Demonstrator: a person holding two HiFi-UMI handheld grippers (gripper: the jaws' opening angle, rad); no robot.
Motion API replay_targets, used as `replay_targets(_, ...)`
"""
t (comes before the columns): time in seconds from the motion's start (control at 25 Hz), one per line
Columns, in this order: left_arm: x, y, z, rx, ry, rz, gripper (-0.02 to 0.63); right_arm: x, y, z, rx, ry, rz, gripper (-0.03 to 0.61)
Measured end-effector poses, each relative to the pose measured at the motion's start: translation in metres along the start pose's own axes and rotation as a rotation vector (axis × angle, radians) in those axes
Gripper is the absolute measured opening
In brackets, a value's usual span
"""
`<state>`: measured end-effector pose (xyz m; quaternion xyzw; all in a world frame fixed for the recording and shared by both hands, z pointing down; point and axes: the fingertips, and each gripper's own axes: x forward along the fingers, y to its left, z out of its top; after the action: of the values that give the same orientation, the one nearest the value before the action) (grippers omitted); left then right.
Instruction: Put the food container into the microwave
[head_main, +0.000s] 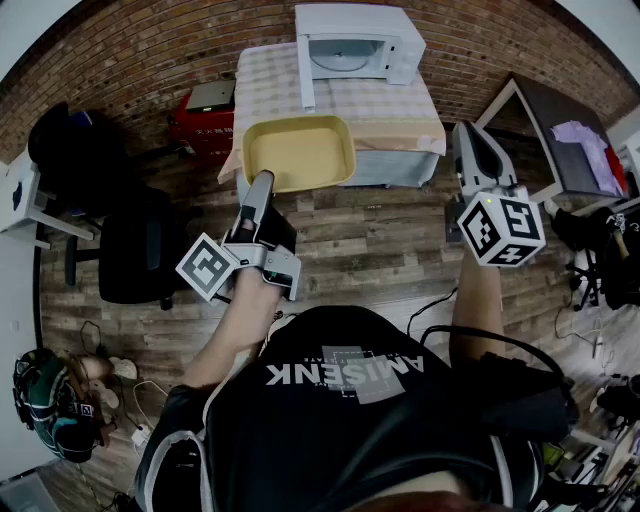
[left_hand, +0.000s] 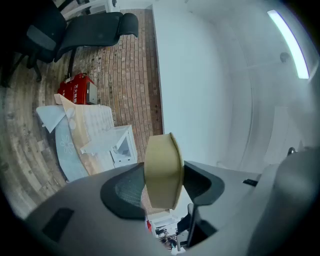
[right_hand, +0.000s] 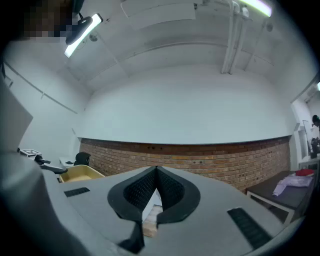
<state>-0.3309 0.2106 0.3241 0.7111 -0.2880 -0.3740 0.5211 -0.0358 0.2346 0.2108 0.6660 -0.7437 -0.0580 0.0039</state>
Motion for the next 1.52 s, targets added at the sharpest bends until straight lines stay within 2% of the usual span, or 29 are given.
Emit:
replay_targets(0.88, -0.012, -0.003, -0.030, 0.021, 0.008, 0.039, 0.235, -0.032, -0.013, -0.008, 0.003, 0.003, 0.002, 0.041)
replay_targets(1.52, 0.004, -0.013, -0.083, 0.034, 0.022, 0.036, 0.235, -0.061, -0.059, -0.014, 0.035, -0.019, 0.017, 0.043)
